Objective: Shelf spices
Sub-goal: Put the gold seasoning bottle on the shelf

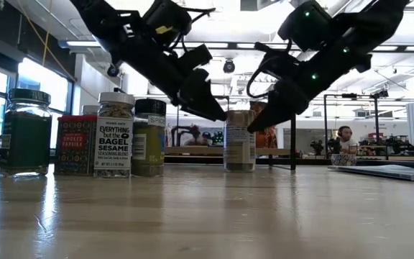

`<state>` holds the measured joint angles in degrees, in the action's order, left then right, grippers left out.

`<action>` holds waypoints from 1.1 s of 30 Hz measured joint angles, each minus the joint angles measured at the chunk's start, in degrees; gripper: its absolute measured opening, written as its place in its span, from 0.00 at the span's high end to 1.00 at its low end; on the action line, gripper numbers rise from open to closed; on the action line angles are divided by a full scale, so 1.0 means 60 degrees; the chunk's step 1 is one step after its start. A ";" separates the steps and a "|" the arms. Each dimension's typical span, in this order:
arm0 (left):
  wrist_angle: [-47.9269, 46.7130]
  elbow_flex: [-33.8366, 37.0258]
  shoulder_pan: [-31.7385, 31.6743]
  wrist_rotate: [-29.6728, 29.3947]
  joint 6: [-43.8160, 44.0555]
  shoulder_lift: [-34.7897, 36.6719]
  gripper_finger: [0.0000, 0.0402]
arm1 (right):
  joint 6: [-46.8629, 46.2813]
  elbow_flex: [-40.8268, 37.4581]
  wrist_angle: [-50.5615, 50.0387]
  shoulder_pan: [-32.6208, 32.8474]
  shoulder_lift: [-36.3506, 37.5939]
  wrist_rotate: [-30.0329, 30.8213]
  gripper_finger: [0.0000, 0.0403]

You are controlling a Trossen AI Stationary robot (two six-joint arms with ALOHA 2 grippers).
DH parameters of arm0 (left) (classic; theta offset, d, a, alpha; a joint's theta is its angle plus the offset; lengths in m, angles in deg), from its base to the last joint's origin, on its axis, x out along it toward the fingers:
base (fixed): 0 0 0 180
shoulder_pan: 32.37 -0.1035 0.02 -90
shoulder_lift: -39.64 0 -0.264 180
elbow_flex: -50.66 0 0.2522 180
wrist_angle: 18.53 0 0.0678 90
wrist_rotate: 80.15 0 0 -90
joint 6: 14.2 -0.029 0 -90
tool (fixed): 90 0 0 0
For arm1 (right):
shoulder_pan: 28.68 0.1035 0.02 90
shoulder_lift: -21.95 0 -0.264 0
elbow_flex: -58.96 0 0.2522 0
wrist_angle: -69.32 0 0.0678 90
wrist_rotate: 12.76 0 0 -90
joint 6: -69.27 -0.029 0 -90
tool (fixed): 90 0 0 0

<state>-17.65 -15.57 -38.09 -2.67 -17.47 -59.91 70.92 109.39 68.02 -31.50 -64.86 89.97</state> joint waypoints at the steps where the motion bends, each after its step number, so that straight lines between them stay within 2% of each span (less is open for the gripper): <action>1: 0.0129 0.0000 -0.0030 0.0012 0.0000 -0.0062 0.25 | 0.0096 0.0003 0.0104 -0.0060 0.0000 -0.0229 0.23; 5: 0.0278 0.0000 -0.0086 0.0055 -0.0001 -0.0203 0.25 | 0.0140 0.0000 0.0147 -0.0058 0.0000 -0.0499 0.23; 12: -0.0108 0.0025 -0.0079 -0.0255 -0.0285 0.0020 0.25 | -0.0548 -0.0011 0.0001 0.0640 0.0004 -0.0208 0.23; 14: -0.0284 0.0025 -0.0086 -0.0623 -0.0291 0.0085 0.25 | -0.0792 -0.0015 -0.0042 0.0916 0.0007 -0.0141 0.23; 18: -0.0634 -0.0007 -0.0135 -0.1520 -0.0219 0.0180 0.25 | -0.1098 0.0007 0.0173 0.1509 0.0000 -0.0670 0.23; 23: -0.0937 -0.0007 -0.0055 -0.1460 -0.0220 0.0249 0.25 | -0.1171 0.0007 0.0128 0.2056 0.0000 -0.0237 0.23; 29: -0.1100 -0.0007 0.0171 -0.1218 -0.0232 0.0263 0.25 | -0.1389 0.0007 0.0099 0.2127 0.0000 0.0888 0.23; 33: -0.1319 -0.0007 0.0338 -0.1532 -0.0247 0.0354 0.25 | -0.1588 0.0005 0.0349 0.2129 0.0000 0.0831 0.23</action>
<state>-25.56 -15.61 -36.07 -11.87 -18.95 -57.79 61.39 109.42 70.11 -18.73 -64.86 94.96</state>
